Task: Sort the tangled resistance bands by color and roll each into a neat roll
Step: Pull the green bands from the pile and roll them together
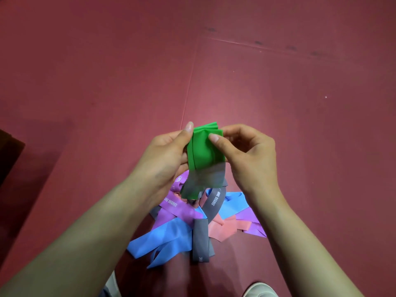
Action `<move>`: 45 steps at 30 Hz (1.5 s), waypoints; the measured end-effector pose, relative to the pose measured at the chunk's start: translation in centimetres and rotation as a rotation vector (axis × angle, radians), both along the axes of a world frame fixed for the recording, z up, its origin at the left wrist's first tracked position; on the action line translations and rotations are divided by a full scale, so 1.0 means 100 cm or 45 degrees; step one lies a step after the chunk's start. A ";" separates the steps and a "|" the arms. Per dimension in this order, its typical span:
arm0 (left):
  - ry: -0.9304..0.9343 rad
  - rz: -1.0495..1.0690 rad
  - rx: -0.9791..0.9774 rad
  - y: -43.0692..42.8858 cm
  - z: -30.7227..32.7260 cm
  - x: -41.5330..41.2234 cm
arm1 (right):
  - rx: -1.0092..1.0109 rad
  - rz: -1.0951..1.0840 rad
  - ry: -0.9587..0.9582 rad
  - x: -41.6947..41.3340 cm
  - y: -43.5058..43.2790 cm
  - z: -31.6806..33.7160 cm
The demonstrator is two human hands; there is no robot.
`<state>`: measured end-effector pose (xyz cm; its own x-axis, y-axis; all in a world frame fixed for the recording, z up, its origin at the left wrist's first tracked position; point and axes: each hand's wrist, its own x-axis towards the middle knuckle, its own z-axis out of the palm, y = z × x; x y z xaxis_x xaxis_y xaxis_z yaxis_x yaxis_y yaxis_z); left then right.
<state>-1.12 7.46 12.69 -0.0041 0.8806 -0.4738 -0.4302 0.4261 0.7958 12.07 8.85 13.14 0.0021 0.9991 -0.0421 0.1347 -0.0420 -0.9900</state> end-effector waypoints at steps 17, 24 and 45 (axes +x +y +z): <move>-0.163 0.070 -0.221 0.002 0.003 0.005 | -0.036 0.011 -0.012 -0.004 0.000 -0.002; 0.046 -0.029 -0.027 0.000 0.000 0.008 | -0.065 -0.066 -0.053 -0.004 0.000 -0.004; 0.115 -0.008 0.162 -0.005 -0.004 0.008 | -0.066 -0.080 -0.014 -0.002 0.000 -0.002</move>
<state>-0.32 6.97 12.31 -0.0360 0.9338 -0.3561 -0.3525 0.3215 0.8788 11.82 8.88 12.93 0.0656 0.9934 -0.0936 0.1408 -0.1021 -0.9848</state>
